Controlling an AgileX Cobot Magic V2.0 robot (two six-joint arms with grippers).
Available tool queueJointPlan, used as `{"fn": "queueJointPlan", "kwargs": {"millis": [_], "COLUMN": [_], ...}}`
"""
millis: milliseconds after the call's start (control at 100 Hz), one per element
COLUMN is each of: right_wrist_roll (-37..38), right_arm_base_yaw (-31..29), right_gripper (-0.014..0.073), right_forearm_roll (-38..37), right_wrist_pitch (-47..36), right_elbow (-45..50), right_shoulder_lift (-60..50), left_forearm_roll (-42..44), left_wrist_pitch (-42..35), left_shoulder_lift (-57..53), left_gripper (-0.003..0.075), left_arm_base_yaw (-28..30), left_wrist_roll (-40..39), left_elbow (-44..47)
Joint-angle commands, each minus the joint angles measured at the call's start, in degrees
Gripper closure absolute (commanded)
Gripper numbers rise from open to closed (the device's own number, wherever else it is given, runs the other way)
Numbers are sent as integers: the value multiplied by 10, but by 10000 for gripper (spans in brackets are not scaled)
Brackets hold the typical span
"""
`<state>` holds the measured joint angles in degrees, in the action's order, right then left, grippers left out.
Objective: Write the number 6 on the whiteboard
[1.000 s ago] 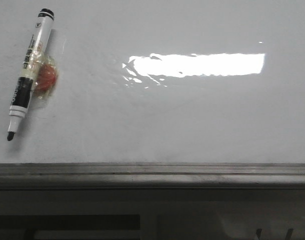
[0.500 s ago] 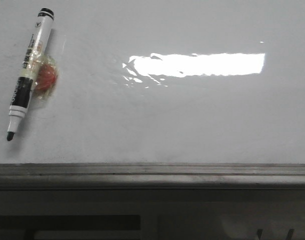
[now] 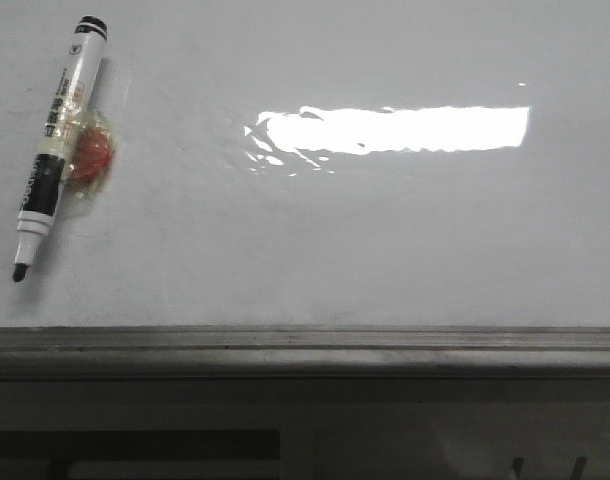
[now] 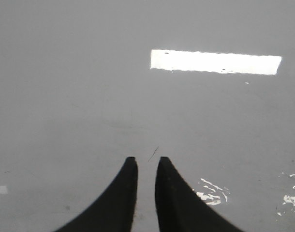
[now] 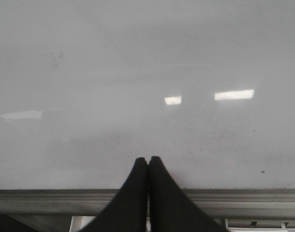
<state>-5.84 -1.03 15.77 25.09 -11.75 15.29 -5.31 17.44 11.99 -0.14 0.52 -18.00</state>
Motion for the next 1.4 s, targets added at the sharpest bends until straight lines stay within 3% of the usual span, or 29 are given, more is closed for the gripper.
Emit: {"fn": "queueJointPlan", "kwargs": {"millis": [0,80,220,380,560,800,990,1390], "right_wrist_roll": [-4,-4,-4,-4,-4,-4,-4,-4], "right_arm_base_yaw": [-3,-3,-3,-3,-3,-3,-3,-3], "right_gripper": [657,657,657,657,657,657,657,657], "right_forearm_roll": [5,5,5,-6,-6,-6,-6,-7], "right_wrist_pitch": [-36,-36,-59,-75,-77,-79,-79,-79], "right_elbow": [-21,-21,-21,-21,-21,-21,-21,-21], "right_shoulder_lift": [16,16,16,16,16,16,16,16], "left_forearm_roll": [-4,-16,-31,-30,-30,-16,-17,-51], "left_wrist_pitch": [-65,-102,-156,-150,-140,-139,-134,-144], "left_shoulder_lift": [16,23,38,49,62,96,126,291], "left_gripper": [446,374,373,353,275,276,276,276], "left_arm_base_yaw": [-4,-4,-5,-27,-121,-287,-364,-375], "left_wrist_roll": [-1,-1,-1,12,21,31,31,31], "left_elbow": [-18,-14,-11,-11,-11,-11,-11,-44]}}
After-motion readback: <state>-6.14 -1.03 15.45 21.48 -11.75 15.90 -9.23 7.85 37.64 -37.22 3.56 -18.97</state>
